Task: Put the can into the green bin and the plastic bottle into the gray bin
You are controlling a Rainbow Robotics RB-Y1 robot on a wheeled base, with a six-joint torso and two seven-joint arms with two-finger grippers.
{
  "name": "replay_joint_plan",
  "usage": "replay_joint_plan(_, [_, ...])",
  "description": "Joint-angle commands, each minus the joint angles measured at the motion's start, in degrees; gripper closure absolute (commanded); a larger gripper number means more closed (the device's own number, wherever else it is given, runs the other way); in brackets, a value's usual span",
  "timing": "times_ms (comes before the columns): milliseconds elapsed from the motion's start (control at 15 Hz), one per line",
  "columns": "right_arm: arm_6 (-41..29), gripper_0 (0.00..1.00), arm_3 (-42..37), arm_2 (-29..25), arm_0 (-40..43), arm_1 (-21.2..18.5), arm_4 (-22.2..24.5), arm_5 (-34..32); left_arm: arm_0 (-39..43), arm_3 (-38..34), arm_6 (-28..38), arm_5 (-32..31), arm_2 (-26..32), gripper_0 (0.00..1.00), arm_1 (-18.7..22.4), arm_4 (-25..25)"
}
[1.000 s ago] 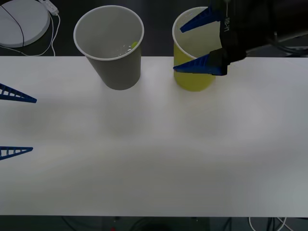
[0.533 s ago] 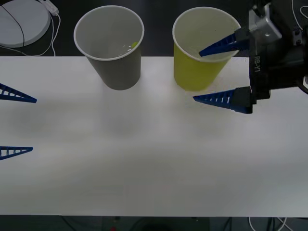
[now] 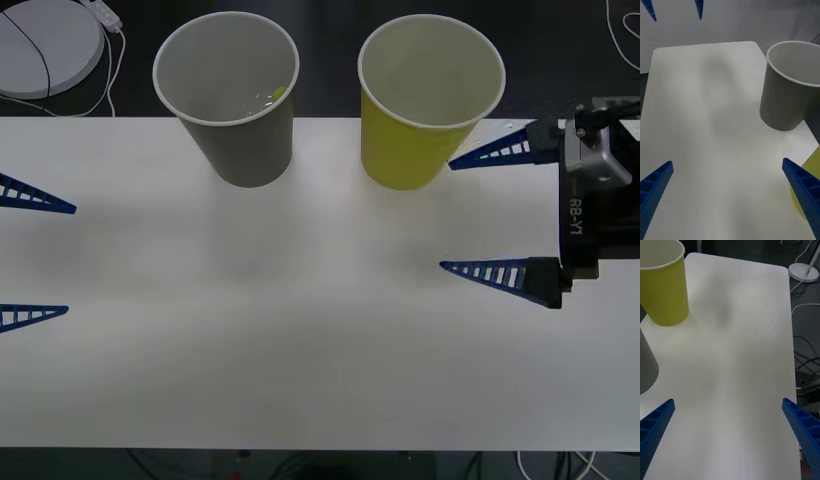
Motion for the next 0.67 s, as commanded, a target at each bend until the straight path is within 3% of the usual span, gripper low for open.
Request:
replay_joint_plan(67, [7.09, 0.00, -0.42, -2.56, 6.41, 0.47, -0.83, 0.00, 0.00, 0.00, 0.00, 0.00, 0.00, 0.00, 0.00, 0.00])
replay_joint_plan(267, [12.10, 0.00, -0.33, -3.53, 11.34, 0.47, -2.59, 0.00, 0.00, 0.00, 0.00, 0.00, 0.00, 0.00, 0.00, 0.00])
replay_joint_plan(667, [13.85, 0.00, -0.94, -3.71, 15.03, 0.47, -5.93, -0.18, 0.00, 0.00, 0.00, 0.00, 0.00, 0.00, 0.00, 0.00])
